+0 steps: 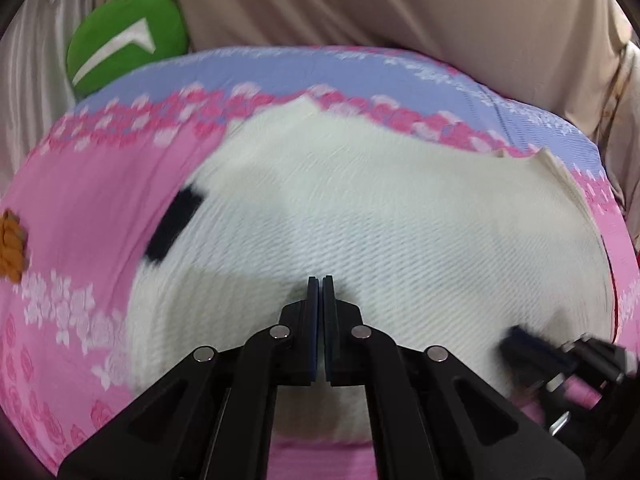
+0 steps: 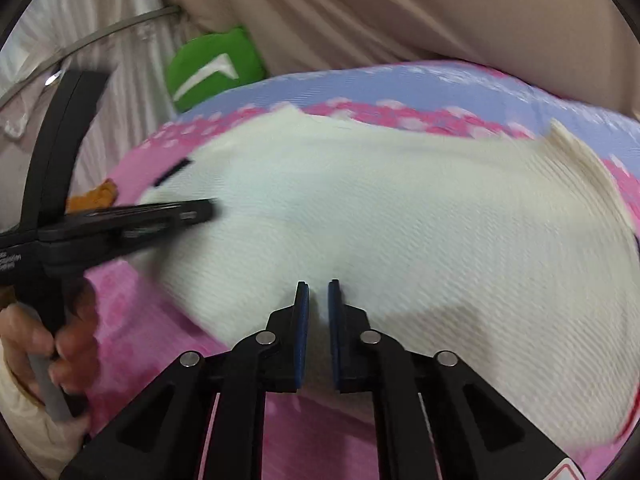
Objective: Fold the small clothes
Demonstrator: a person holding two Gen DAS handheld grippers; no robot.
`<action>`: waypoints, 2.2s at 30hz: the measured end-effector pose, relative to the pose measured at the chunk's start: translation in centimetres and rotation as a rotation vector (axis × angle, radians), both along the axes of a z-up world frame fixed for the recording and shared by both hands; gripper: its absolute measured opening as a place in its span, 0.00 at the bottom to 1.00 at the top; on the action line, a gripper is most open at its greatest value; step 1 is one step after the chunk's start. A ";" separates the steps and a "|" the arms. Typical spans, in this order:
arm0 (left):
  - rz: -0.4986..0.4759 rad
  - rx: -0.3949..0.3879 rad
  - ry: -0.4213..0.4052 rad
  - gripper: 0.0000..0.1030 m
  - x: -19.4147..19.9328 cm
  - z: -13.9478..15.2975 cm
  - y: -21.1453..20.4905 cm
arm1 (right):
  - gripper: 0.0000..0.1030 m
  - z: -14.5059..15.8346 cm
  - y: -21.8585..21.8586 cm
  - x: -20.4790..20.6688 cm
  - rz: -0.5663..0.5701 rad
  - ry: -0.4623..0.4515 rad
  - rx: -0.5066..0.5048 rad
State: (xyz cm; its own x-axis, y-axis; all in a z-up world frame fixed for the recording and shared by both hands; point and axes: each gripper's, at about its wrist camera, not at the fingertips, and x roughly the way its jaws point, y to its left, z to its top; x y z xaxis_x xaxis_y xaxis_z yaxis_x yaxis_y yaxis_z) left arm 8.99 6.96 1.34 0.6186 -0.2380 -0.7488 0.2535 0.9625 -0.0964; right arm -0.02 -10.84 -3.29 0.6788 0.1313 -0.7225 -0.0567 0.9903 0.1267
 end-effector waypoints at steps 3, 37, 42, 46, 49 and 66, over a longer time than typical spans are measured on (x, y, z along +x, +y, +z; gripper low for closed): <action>0.054 -0.001 -0.018 0.00 -1.0 0.2 4.2 | 0.00 -0.2 -6.6 -3.9 -0.172 0.000 0.018; 0.126 -0.188 0.013 0.64 7.4 3.7 5.5 | 0.60 5.5 -9.2 6.0 -0.345 -0.155 -0.028; 0.128 -0.073 0.079 0.40 12.1 0.9 2.4 | 0.56 3.0 -16.4 10.2 -0.489 0.002 -0.078; 0.141 -0.009 0.040 0.39 12.2 0.9 1.6 | 0.07 3.3 -17.7 10.2 -0.439 -0.039 0.006; 0.148 0.016 0.031 0.39 12.3 0.8 1.4 | 0.07 2.8 -19.3 10.2 -0.510 -0.022 0.022; 0.163 -0.149 0.013 0.47 3.2 2.9 7.2 | 0.19 2.5 0.6 3.6 -0.076 -0.082 -0.023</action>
